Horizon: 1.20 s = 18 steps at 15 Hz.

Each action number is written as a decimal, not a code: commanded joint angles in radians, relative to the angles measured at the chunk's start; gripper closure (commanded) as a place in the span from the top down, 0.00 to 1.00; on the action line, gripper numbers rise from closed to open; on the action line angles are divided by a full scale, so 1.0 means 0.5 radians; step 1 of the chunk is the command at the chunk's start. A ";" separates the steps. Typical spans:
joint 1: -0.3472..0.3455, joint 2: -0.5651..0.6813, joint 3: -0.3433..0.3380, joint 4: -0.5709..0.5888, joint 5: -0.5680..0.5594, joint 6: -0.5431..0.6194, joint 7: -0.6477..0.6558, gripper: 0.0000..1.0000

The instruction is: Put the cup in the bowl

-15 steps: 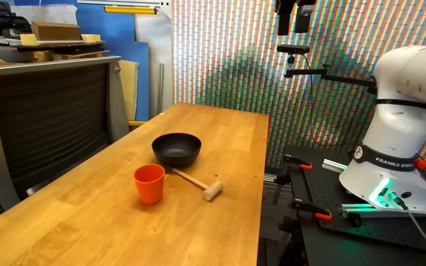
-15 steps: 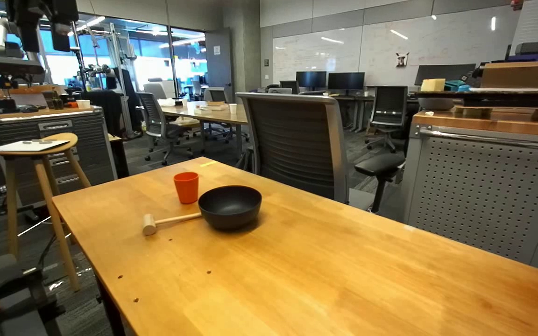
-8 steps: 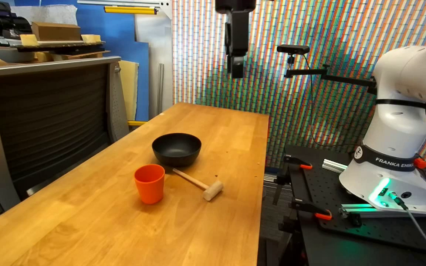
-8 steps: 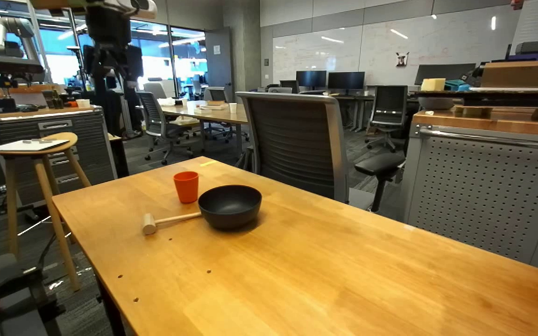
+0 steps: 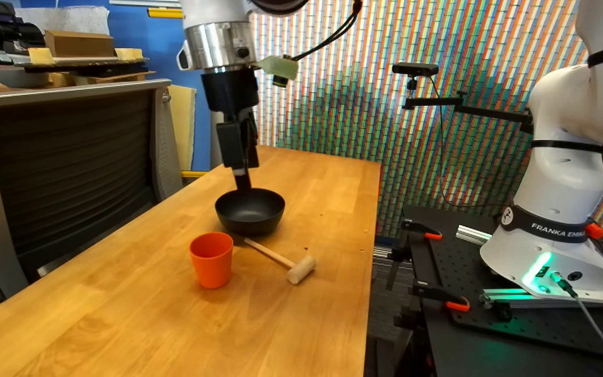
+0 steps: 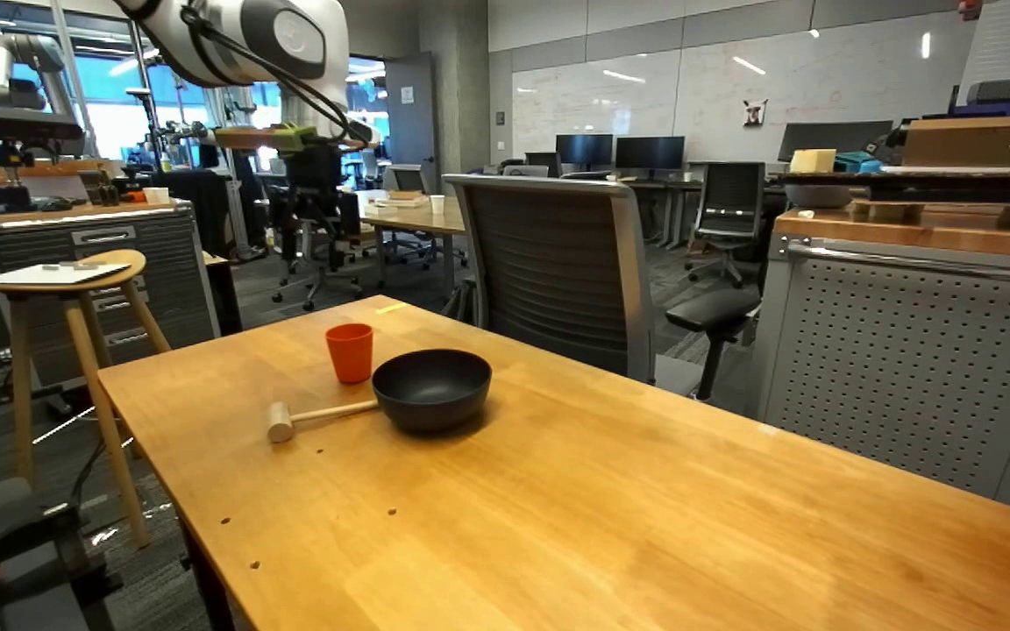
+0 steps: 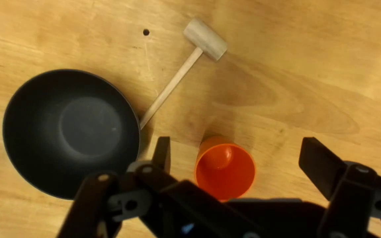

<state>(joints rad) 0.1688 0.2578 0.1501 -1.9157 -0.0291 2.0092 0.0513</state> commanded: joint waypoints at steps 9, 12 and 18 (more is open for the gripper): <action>0.096 0.837 -0.098 0.934 -0.112 -0.381 0.139 1.00; 0.116 0.931 -0.108 1.009 -0.133 -0.456 0.147 1.00; 0.166 1.094 -0.105 1.138 -0.138 -0.561 0.135 1.00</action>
<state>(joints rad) 0.2294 0.7513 0.1106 -1.4285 -0.0945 1.7919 0.1044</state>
